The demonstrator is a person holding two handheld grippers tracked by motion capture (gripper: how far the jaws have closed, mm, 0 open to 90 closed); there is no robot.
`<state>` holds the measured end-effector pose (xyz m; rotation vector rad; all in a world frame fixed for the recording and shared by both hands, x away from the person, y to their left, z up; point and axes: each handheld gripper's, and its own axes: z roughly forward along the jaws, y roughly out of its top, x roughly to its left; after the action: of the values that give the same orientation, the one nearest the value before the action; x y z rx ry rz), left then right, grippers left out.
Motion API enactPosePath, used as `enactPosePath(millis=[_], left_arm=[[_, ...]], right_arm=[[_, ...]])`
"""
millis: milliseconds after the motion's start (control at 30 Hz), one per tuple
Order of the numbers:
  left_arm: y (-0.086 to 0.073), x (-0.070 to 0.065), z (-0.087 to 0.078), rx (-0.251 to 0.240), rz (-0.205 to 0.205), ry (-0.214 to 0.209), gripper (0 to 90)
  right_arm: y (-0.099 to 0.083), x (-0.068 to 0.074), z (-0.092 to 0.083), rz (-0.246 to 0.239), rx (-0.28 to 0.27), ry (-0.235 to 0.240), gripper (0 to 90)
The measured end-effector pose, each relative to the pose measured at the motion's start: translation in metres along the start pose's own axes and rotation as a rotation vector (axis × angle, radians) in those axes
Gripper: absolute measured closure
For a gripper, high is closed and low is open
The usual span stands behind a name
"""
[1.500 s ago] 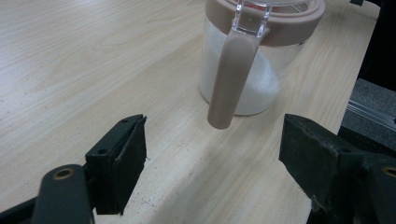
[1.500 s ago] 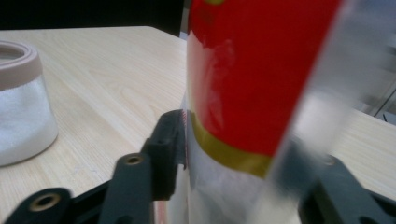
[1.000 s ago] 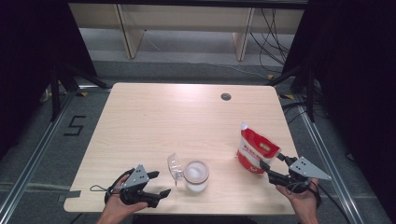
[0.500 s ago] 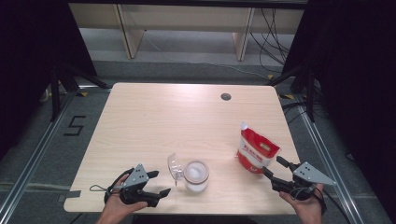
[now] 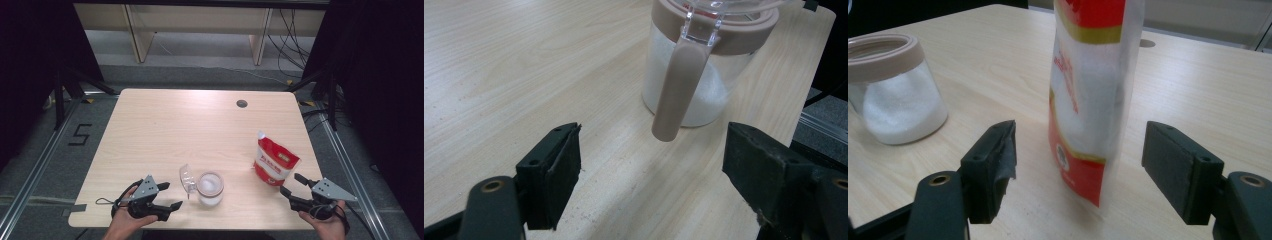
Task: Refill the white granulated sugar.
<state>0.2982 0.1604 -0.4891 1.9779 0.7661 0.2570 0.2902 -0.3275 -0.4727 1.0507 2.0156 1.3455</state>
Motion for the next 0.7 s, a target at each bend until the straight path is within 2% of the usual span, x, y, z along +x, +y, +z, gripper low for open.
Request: enactPosePath(millis=[67, 100, 133, 200, 233, 300, 333, 367, 400, 433, 467, 567, 600, 700], left_arm=[[0.0006, 0.0002, -0.0007, 0.005, 0.002, 0.000, 22.8], [0.0007, 0.0001, -0.0009, 0.004, 0.002, -0.001, 22.8], [0.0010, -0.0002, -0.0016, 0.007, 0.007, 0.004, 22.8], [0.0012, -0.0003, -0.0019, 0.006, 0.007, 0.004, 22.8], [0.0012, -0.0002, -0.0019, 0.004, 0.006, 0.004, 22.8], [0.0014, 0.0007, -0.0018, 0.005, 0.017, 0.001, 22.8], [0.0010, -0.0003, -0.0014, 0.004, 0.000, 0.003, 22.8], [0.0011, -0.0003, -0.0013, 0.006, 0.002, 0.002, 22.8], [0.0013, -0.0005, -0.0013, 0.006, 0.002, 0.002, 22.8], [0.0018, -0.0004, -0.0015, 0.005, 0.007, 0.002, 22.8], [0.0020, -0.0012, -0.0010, -0.003, -0.004, -0.003, 22.8], [0.0026, -0.0002, -0.0014, -0.005, -0.005, -0.008, 22.8], [0.0027, 0.0018, -0.0023, 0.010, 0.014, 0.000, 22.8], [0.0029, 0.0003, -0.0016, -0.007, -0.002, -0.005, 22.8]], right_arm=[[-0.0015, 0.0023, -0.0005, 0.016, 0.012, -0.004, 30.6], [-0.0018, 0.0020, -0.0003, 0.011, 0.010, 0.007, 30.6], [-0.0021, 0.0030, -0.0007, 0.030, 0.012, 0.016, 30.6], [-0.0029, 0.0020, 0.0003, 0.004, -0.004, 0.008, 30.6], [-0.0033, 0.0040, -0.0002, 0.026, 0.009, 0.018, 30.5], [-0.0041, 0.0052, 0.0001, 0.032, 0.017, 0.020, 30.3], [-0.0045, 0.0070, -0.0006, 0.042, 0.025, 0.020, 30.3], [-0.0045, 0.0064, -0.0005, 0.021, 0.024, 0.018, 30.3], [-0.0050, 0.0069, -0.0004, 0.022, 0.034, 0.019, 30.1], [-0.0053, 0.0091, -0.0016, 0.050, 0.043, 0.019, 29.9], [-0.0055, 0.0089, -0.0017, 0.049, 0.043, 0.023, 30.0], [-0.0061, 0.0066, -0.0006, 0.038, 0.027, 0.030, 30.0], [-0.0064, 0.0063, -0.0008, 0.034, 0.028, 0.024, 30.0], [-0.0066, 0.0072, -0.0007, 0.035, 0.038, 0.030, 30.0]])
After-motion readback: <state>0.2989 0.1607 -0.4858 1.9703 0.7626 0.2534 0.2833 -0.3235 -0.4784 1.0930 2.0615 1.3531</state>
